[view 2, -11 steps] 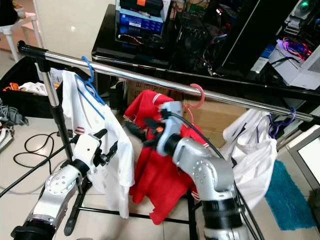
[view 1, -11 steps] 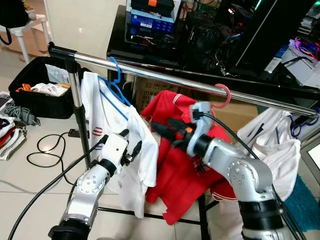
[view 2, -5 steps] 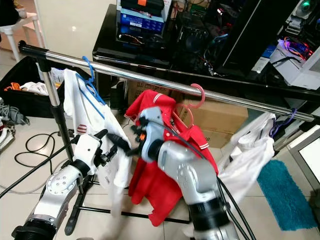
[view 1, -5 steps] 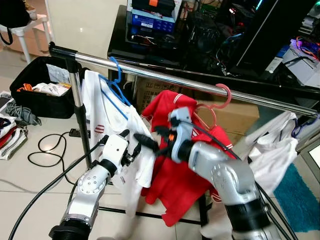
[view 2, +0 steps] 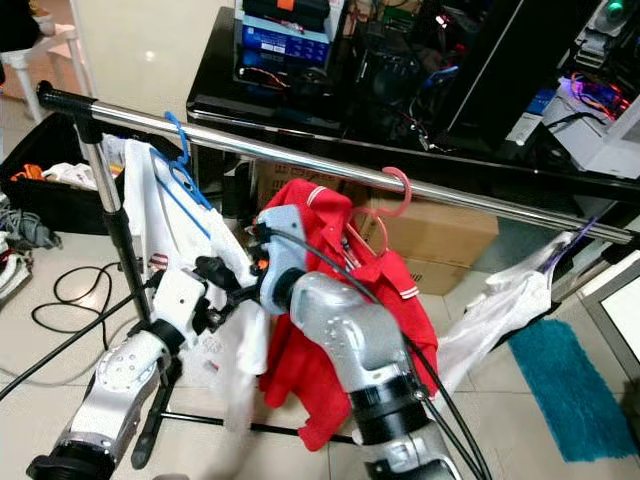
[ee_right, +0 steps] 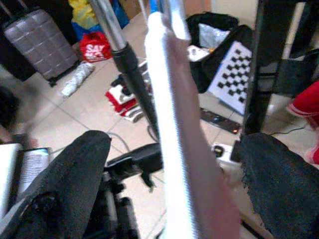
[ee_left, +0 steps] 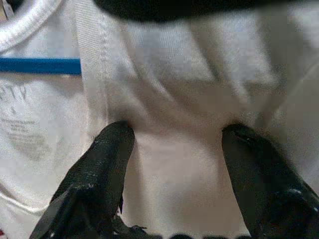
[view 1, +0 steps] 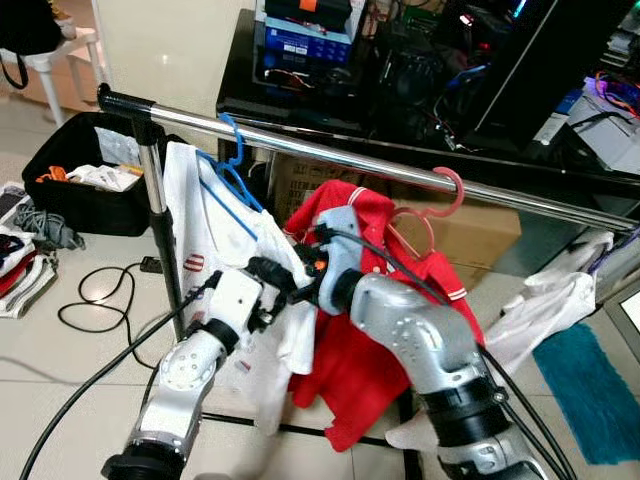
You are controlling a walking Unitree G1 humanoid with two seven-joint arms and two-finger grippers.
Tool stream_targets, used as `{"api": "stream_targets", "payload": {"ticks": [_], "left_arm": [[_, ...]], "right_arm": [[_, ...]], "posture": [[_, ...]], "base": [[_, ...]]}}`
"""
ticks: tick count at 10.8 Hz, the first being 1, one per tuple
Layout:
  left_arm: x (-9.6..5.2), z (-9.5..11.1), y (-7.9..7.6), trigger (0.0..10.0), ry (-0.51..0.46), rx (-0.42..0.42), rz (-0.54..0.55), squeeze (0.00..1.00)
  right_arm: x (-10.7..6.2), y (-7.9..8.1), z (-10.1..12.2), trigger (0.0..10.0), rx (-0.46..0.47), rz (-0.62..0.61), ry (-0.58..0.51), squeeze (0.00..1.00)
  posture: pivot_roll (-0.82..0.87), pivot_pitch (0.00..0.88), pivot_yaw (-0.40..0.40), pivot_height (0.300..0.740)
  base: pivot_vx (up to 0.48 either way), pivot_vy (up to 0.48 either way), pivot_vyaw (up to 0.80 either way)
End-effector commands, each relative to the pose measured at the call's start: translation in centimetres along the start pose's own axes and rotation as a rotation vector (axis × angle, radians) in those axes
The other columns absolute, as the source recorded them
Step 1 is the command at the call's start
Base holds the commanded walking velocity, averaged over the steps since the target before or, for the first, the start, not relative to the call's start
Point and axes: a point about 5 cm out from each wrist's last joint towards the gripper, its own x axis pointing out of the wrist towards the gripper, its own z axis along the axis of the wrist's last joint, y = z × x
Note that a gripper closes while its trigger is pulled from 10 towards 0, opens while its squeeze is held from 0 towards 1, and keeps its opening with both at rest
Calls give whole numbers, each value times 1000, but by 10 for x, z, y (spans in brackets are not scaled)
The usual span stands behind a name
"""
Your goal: Hang hanger
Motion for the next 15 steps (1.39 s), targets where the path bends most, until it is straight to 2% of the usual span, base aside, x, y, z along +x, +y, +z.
{"api": "stream_targets", "payload": {"ticks": [1, 2, 5, 6, 9, 11, 13, 15], "left_arm": [[1, 1, -9, 10000, -8, -9, -31, 0], [-4, 2, -18, 10000, -16, -18, -48, 0], [-21, -4, -41, 10000, 11, -55, -92, 0], [-30, -8, -45, 10000, 20, -73, -54, 0], [-37, -2, -38, 10000, -4, -69, 58, 0], [-38, 0, -36, 10000, -12, -61, 85, 0], [-42, 0, -38, 10000, -10, -63, 97, 0], [-44, -4, -39, 10000, 3, -66, 101, 0]], "right_arm": [[-2, -7, 0, 8431, -7, -40, 1, 0], [2, -14, -3, 0, 11, -96, -9, 0], [2, -25, 0, 0, 43, -168, -65, 0], [2, -27, 2, 0, 46, -174, -96, 0], [2, -27, 8, 0, 35, -145, -173, 0], [-2, -27, 15, 0, 34, -122, -232, 0], [-20, -23, 27, 0, 41, -70, -310, 0], [-30, -31, 17, 0, 7, -52, -288, 0]], "posture": [[307, 81, -188, 740], [308, 79, -187, 740], [310, 77, -184, 740], [314, 76, -184, 740], [324, 77, -190, 740], [324, 77, -191, 740], [320, 77, -193, 740], [305, 77, -192, 740]], "base": [[0, 0, 0], [0, 0, 0], [0, 0, 0], [0, 0, 0], [0, 0, 0], [0, 0, 0], [0, 0, 0], [0, 0, 0]]}}
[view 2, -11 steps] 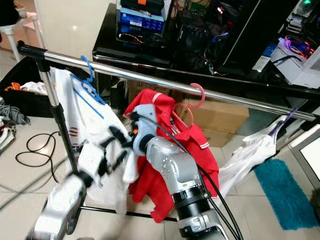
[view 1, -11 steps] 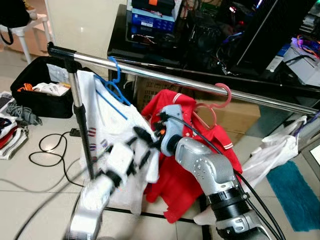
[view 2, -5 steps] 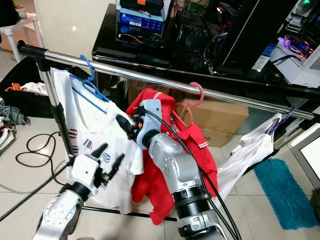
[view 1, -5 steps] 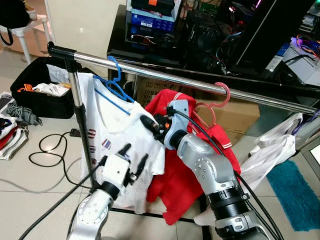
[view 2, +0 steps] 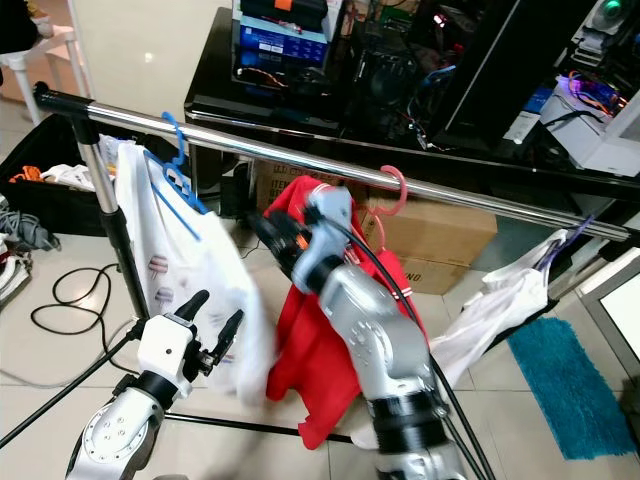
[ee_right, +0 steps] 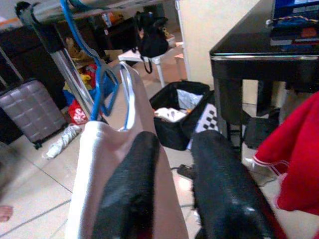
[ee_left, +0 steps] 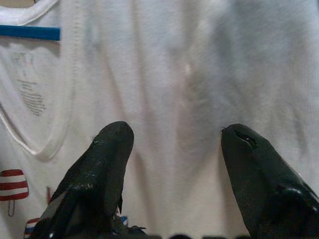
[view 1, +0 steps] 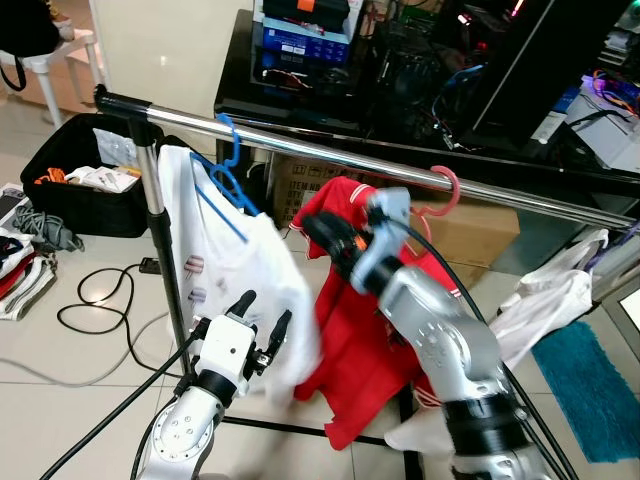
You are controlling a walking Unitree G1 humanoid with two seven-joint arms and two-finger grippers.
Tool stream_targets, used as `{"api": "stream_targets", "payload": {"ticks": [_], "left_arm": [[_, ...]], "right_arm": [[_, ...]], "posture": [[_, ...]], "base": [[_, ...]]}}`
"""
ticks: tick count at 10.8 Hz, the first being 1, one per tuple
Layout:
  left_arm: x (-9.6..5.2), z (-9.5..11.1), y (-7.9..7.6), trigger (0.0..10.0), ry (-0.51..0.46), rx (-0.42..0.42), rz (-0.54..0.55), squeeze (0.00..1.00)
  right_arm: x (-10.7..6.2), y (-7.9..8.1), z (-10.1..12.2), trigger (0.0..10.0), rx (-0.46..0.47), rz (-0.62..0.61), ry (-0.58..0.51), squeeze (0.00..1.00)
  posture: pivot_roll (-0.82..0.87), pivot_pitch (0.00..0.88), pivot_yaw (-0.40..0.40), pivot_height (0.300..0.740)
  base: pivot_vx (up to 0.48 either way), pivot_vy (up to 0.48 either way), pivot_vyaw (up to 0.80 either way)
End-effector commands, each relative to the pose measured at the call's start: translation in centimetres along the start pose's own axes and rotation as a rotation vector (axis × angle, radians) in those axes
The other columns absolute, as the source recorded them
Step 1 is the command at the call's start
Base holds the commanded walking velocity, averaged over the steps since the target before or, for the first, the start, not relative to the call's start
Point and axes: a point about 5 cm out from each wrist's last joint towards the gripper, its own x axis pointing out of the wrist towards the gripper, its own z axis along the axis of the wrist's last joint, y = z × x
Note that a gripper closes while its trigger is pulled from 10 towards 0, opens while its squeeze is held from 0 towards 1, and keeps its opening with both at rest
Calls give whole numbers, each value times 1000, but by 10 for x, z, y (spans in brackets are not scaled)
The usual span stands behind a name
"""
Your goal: Hang hanger
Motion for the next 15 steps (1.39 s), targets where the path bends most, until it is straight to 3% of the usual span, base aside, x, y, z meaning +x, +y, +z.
{"api": "stream_targets", "payload": {"ticks": [1, 2, 3, 4, 5, 6, 7, 8, 9, 12, 15], "left_arm": [[2, 2, -6, 10000, -5, -5, -16, 0], [4, 2, -6, 10000, -6, -5, -17, 0], [6, 3, -5, 10000, -8, 0, -19, 0], [6, 3, -5, 10000, -9, 3, -18, 0], [5, 2, -2, 10000, -5, 24, -8, 0], [1, -1, 17, 10000, 23, 60, 103, 0], [1, 1, 37, 10000, 23, 99, 219, 0], [3, 5, 47, 10000, 7, 121, 272, 0], [10, 8, 55, 10000, -2, 146, 287, 0], [46, 23, 52, 10000, -44, 194, 141, 0], [51, 14, 36, 10000, -16, 170, 36, 0]], "right_arm": [[-3, -3, 0, 0, -20, -1, 10, 0], [-2, -1, -1, 0, -37, 6, 39, 0], [1, -1, -3, 6784, -68, -26, 68, 0], [2, -2, -2, 10000, -78, -44, 68, 0], [2, 0, 3, 10000, -70, -41, 53, 0], [3, 7, 9, 10000, -68, -4, 33, 1000], [4, 9, 11, 10000, -71, 1, 28, 1000], [4, 8, 11, 10000, -69, -7, 25, 1000], [4, 7, 13, 10000, -55, -6, 13, 0], [4, 20, 16, 10000, -49, 95, 17, 0], [1, 20, 14, 10000, -43, 100, 30, 0]], "posture": [[302, 77, -192, 740], [301, 76, -193, 740], [302, 75, -193, 740], [304, 76, -193, 740], [304, 76, -193, 740], [306, 78, -193, 740], [309, 78, -194, 740], [312, 78, -194, 740], [316, 77, -195, 740], [306, 67, -186, 740], [294, 64, -179, 740]], "base": [[0, 0, 0], [0, 0, 0], [0, 0, 0], [0, 0, 0], [0, 0, 0], [0, 0, 0], [0, 0, 0], [0, 0, 0], [0, 0, 0], [0, 0, 0], [0, 0, 0]]}}
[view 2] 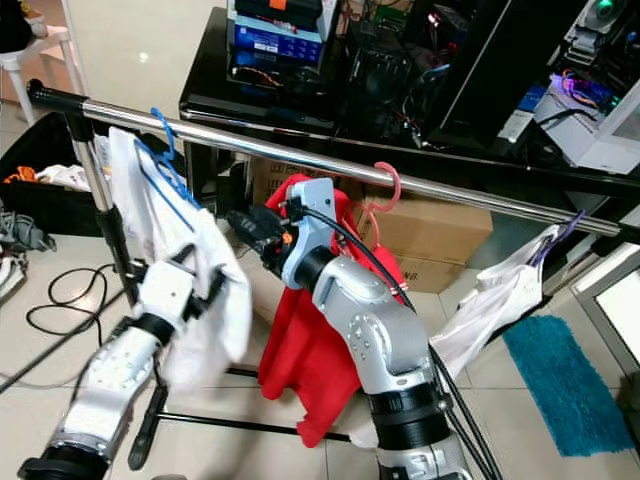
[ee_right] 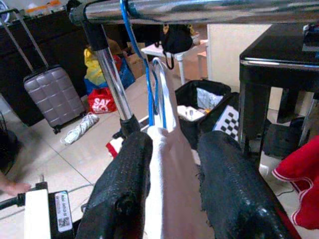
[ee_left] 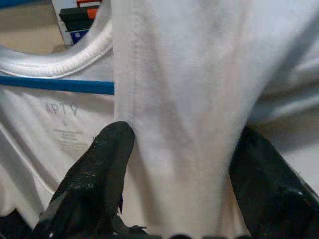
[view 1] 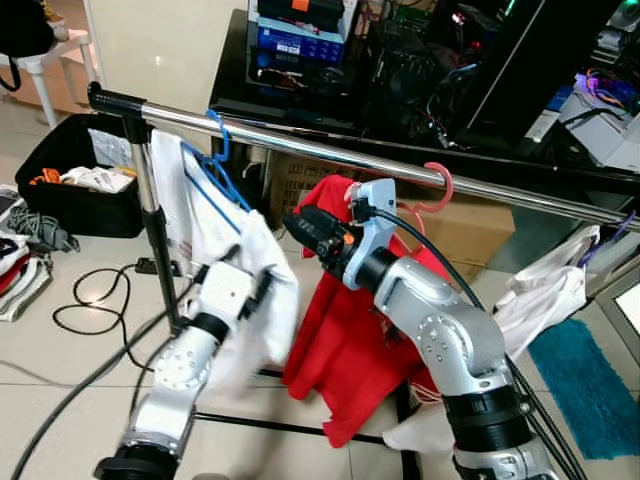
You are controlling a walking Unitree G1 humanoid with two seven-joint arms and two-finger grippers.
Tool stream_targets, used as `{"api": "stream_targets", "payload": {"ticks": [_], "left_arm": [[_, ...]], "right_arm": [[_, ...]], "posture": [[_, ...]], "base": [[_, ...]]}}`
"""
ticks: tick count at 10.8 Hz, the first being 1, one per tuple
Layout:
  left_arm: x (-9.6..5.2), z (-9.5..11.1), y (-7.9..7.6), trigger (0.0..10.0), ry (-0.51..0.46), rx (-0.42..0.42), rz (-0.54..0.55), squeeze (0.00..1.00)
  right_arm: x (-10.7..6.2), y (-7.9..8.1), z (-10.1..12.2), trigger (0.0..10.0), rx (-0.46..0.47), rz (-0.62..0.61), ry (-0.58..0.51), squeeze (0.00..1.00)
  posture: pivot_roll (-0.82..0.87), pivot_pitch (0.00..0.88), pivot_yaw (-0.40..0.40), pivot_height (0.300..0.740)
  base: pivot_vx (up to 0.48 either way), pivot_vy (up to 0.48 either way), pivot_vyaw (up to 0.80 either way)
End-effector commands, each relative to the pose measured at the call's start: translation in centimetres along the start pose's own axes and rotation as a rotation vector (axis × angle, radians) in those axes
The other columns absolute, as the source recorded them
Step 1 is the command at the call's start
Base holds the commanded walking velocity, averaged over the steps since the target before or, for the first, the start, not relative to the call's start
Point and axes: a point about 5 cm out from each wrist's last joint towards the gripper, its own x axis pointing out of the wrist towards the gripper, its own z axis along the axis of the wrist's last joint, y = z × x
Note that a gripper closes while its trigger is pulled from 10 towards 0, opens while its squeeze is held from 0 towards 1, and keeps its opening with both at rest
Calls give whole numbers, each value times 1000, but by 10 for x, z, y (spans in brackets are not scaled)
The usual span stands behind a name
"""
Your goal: Hang hanger
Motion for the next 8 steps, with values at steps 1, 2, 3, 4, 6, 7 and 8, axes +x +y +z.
{"api": "stream_targets", "payload": {"ticks": [1, 2, 3, 4, 6, 7, 8], "left_arm": [[2, 1, -9, 10000, -12, -3, -42, 0], [2, 2, -11, 10000, -17, -3, -44, 0], [3, 2, -10, 10000, -21, -4, -39, 0], [4, 2, -9, 10000, -21, -3, -37, 0], [6, 4, -9, 10000, -29, 1, -37, 0], [5, 4, -11, 10000, -30, 0, -37, 0], [4, 3, -13, 10000, -30, -2, -42, 0]], "right_arm": [[-6, -2, 1, 10000, -12, 8, 3, 0], [-8, 3, -1, 10000, -53, 78, 32, 0], [-10, 14, -5, 10000, -96, 179, 69, 0], [-8, 21, -7, 10000, -124, 213, 80, 847], [1, 16, -10, 10000, -157, 123, 75, 1000], [4, 14, -6, 10000, -164, 87, 53, 1000], [8, 13, -4, 10000, -179, 50, 35, 694]], "posture": [[295, 64, -181, 740], [298, 66, -181, 740], [302, 67, -187, 740], [303, 67, -188, 740], [310, 68, -191, 740], [309, 66, -189, 740], [309, 64, -187, 740]], "base": [[0, 0, 0], [0, 0, 0], [0, 0, 0], [0, 0, 0], [0, 0, 0], [0, 0, 0], [0, 0, 0]]}}
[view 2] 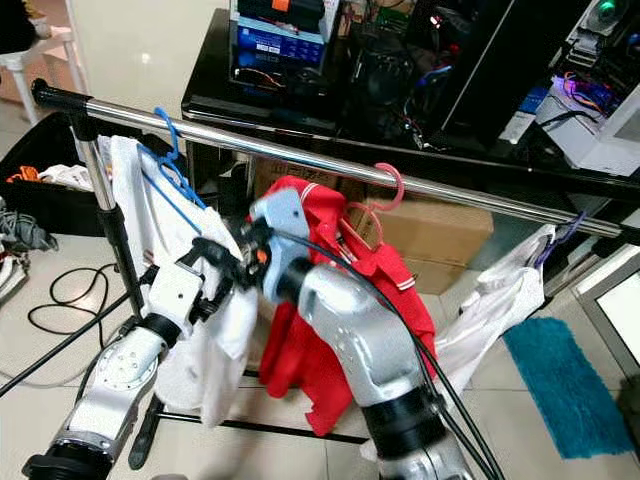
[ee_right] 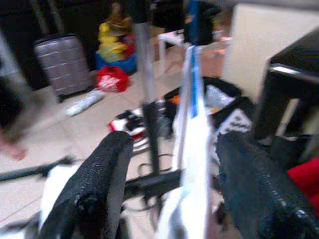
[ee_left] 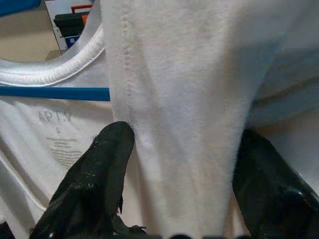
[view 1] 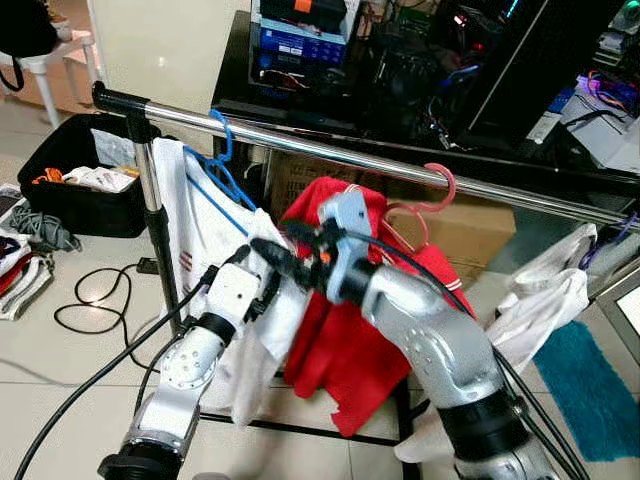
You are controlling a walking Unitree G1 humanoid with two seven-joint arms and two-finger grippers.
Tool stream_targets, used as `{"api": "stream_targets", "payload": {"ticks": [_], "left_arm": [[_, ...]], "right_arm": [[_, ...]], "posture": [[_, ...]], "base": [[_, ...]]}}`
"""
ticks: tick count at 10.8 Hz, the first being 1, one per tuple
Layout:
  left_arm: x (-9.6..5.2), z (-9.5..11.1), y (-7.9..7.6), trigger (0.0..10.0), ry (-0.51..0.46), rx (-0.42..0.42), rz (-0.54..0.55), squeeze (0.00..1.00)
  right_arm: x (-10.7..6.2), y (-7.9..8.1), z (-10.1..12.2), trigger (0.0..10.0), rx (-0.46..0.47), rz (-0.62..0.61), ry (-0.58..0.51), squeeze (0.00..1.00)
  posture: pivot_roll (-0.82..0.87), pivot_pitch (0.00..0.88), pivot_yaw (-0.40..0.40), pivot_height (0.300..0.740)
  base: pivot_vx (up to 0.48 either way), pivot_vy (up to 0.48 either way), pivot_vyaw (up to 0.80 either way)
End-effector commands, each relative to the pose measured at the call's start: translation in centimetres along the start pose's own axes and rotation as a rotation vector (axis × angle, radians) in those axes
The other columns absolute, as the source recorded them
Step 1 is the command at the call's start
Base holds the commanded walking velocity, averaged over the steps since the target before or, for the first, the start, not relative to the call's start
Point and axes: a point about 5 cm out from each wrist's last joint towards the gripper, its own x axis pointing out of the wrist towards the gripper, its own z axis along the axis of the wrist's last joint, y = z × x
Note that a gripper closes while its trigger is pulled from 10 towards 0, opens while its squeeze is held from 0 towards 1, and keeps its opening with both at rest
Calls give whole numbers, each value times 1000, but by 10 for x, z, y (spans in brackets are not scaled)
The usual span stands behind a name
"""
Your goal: Hang hanger
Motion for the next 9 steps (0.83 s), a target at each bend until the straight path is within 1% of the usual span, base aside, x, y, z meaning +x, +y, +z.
{"api": "stream_targets", "payload": {"ticks": [1, 2, 3, 4, 5, 7, 9], "left_arm": [[1, 1, -10, 10000, -11, -4, -26, 0], [1, 1, -9, 10000, -12, -4, -25, 0], [1, 2, -8, 10000, -14, -5, -23, 0], [1, 1, -7, 10000, -13, -3, -20, 0], [1, 2, -7, 10000, -14, -3, -19, 0], [0, 3, -7, 10000, -19, -3, -16, 0], [-1, 3, -10, 10000, -24, -12, -15, 0]], "right_arm": [[-1, -10, 0, 10000, -18, -72, -6, 188], [1, -11, -1, 10000, -20, -86, -7, 0], [5, -9, -5, 10000, -18, -87, 3, 0], [12, 0, -8, 10000, -30, -52, 15, 0], [16, 3, -9, 10000, -37, -46, 19, 0], [22, 0, -17, 10000, -58, -77, 53, 0], [29, -5, -27, 10000, -80, -166, 103, 0]], "posture": [[311, 64, -187, 740], [312, 65, -185, 740], [314, 66, -184, 740], [314, 66, -183, 740], [317, 68, -183, 740], [320, 73, -186, 740], [324, 77, -190, 740]], "base": [[0, 0, 0], [0, 0, 0], [0, 0, 0], [0, 0, 0], [0, 0, 0], [0, 0, 0], [0, 0, 0]]}}
